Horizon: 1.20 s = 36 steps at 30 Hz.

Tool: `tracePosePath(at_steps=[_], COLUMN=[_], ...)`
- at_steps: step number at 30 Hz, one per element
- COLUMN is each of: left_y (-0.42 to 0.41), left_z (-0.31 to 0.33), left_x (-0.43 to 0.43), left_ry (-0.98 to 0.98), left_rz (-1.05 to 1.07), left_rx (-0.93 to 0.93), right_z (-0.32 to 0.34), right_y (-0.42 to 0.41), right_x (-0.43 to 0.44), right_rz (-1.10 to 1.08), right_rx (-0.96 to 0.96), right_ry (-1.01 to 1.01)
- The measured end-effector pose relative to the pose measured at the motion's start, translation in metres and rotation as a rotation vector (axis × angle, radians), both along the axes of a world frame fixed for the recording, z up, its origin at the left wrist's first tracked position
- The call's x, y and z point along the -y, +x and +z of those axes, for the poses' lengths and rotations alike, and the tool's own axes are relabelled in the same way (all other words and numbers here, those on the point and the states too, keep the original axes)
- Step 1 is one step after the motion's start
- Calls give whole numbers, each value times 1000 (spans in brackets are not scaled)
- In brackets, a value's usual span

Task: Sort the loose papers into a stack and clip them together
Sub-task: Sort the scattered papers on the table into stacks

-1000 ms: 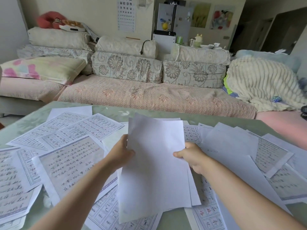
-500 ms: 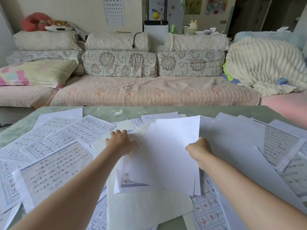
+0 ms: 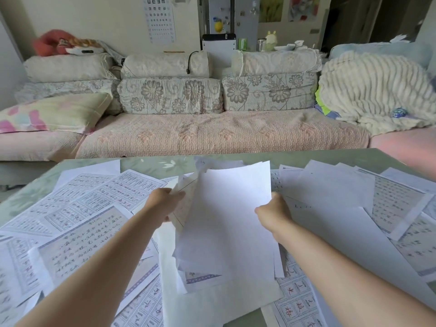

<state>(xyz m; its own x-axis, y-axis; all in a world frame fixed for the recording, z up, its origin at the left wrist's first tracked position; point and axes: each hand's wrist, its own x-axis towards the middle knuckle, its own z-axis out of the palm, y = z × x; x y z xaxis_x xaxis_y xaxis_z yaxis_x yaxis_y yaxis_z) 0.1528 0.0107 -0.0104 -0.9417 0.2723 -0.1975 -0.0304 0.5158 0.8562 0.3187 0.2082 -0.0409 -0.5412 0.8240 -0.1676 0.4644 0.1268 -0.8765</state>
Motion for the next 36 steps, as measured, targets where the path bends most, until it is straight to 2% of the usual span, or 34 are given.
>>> tracePosePath(at_steps=[4,8,10,15,21,25,28,32,34,36], left_y=[21,36,43,57,49,45,44,51,53,56], left_z=[4,-3,-6,-9,-28,-21,-18,-8,-8,-9], left_x=[36,73,85,94,104,125,147,170,175,173], left_ry=[121,94,89,232,170,237,307,389,418,446], left_rz=[26,-83,-143,-189,-136,-64,-44,-61,-57,-51], left_rx=[105,284,365,488,296,341,377,428,432,439], right_z=[6,3,1,3,3,13,15,13,12,8], right_y=[3,5,5,5,4,3,2,-7,-9,-10], right_x=[14,32,40,55,68,70,75,89,97,105], right_rz=[53,112,154,262,369,365,410,417,475,526], right_rx=[-60,-58,-28,54,140,180,114,-127,-162,-139], right_ry=[-52,-97,-76,26,144,323,184,-287,-317,-230])
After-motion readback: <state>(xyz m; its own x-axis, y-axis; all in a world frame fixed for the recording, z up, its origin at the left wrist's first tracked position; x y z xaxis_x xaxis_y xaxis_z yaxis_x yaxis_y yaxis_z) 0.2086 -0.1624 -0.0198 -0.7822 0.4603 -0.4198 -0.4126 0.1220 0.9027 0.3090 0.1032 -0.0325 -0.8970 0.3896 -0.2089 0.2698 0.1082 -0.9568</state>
